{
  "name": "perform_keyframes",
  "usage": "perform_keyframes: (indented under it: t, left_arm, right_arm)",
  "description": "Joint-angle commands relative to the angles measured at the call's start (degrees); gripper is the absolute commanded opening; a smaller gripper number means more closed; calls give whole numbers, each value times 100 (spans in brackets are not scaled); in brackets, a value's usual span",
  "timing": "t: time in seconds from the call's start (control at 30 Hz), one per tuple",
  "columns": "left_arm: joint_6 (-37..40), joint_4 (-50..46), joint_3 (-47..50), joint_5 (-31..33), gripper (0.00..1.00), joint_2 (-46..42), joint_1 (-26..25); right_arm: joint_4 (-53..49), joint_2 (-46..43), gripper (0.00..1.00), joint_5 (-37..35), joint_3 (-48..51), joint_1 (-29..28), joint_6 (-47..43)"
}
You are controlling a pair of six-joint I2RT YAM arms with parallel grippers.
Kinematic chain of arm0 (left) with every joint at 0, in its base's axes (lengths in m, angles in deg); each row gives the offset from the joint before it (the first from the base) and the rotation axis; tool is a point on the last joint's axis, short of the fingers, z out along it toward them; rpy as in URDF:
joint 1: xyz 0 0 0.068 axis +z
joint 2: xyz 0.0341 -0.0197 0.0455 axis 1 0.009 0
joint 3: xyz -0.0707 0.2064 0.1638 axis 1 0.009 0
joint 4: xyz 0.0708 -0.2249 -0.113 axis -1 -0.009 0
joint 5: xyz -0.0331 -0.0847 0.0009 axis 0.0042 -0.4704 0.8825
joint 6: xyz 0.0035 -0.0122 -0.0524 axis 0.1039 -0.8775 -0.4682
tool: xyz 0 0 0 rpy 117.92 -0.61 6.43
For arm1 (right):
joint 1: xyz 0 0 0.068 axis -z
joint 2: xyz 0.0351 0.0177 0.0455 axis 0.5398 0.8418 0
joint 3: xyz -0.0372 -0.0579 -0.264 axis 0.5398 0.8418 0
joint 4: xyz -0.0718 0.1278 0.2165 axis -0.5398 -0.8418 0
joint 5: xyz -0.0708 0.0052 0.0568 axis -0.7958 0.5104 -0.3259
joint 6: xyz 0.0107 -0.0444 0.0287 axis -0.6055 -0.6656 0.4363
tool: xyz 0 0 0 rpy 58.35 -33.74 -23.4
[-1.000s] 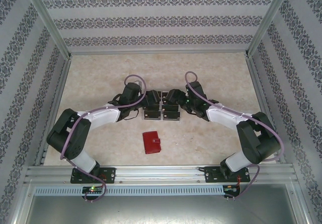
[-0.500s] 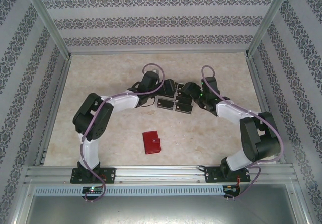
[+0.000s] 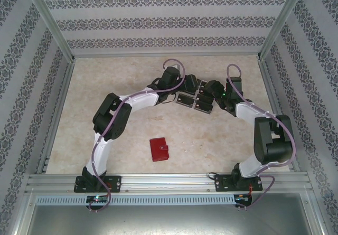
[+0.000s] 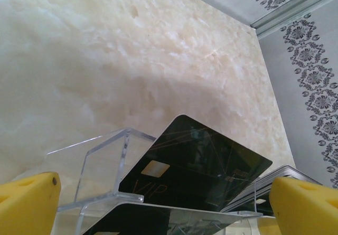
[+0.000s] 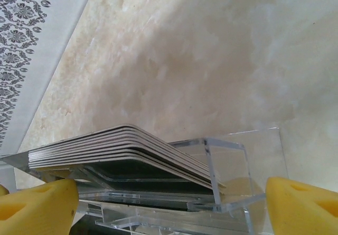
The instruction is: Put the credit cards into the card holder
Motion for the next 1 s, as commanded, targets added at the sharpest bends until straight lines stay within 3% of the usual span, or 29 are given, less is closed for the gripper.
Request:
perform_keyframes:
  t: [0.0,0.27,0.53,0.77,0.97]
  left_arm:
    - [0,145,-310,-853,100,137,-468]
    - [89,418,198,-248,100,124,-362]
    - [171,440,440,-165,100,-44,-67]
    - [269,516,843,-3,100,-720,325]
    - [381,379,1284,-5,100,-1326,574]
  right_arm:
    - [507,-58,90,887,-49,-195,169]
    - [261,-218,93,774,-29,-140,84]
    - [-273,-584,97,439,-40,33,-170]
    - [-916,-1537,98,-129,120,262,-576]
    - [-1708,-2022,97,-7,2,288,-1116]
